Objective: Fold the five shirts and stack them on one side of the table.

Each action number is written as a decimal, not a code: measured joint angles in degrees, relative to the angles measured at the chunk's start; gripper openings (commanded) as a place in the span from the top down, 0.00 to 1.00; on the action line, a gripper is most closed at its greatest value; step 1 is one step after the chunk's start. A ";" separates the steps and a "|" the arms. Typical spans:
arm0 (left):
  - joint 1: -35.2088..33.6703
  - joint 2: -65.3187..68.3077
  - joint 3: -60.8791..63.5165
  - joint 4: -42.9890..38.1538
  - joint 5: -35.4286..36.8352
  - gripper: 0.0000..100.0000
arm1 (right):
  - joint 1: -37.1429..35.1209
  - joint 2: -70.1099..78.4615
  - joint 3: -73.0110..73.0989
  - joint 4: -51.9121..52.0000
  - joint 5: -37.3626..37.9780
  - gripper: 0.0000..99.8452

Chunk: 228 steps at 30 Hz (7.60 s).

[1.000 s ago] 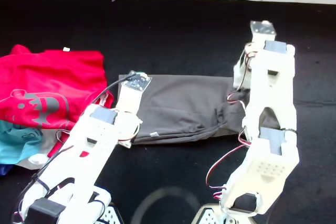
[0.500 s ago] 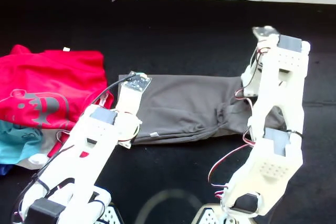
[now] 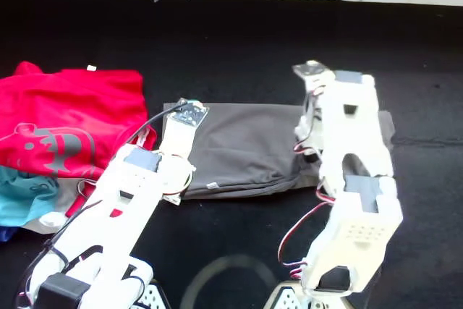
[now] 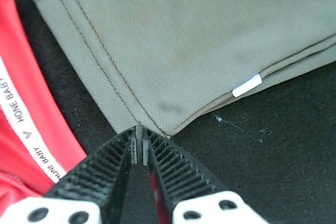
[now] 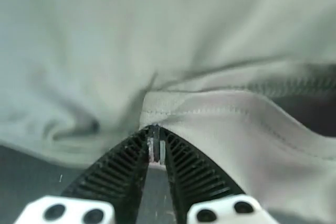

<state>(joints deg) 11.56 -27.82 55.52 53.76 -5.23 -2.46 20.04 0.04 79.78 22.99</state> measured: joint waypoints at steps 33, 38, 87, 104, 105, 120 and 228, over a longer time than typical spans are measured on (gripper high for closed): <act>-5.80 0.00 0.00 -0.18 0.00 0.99 | 21.98 -19.69 29.19 -22.24 9.14 0.99; -5.80 0.00 0.00 -0.18 0.00 0.99 | 26.20 -20.04 33.85 -28.75 10.20 0.99; -8.97 50.11 -47.82 9.49 9.76 0.80 | 20.31 -60.48 30.15 2.90 5.89 0.82; -7.65 57.85 -59.87 18.55 9.85 0.99 | 25.76 -60.57 32.79 -0.09 5.89 0.82; -7.91 57.93 -60.92 19.69 9.85 0.99 | 27.25 -60.48 34.73 -1.93 5.89 0.82; 3.34 58.11 -88.00 39.30 7.65 0.99 | 48.79 -60.48 71.74 -39.38 5.45 0.82; -60.48 83.25 -107.52 42.81 -24.79 0.99 | 58.73 -62.24 90.81 -64.53 5.27 0.99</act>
<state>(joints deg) -48.92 55.43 -52.00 96.57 -30.02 56.26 -42.20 90.86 15.25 28.26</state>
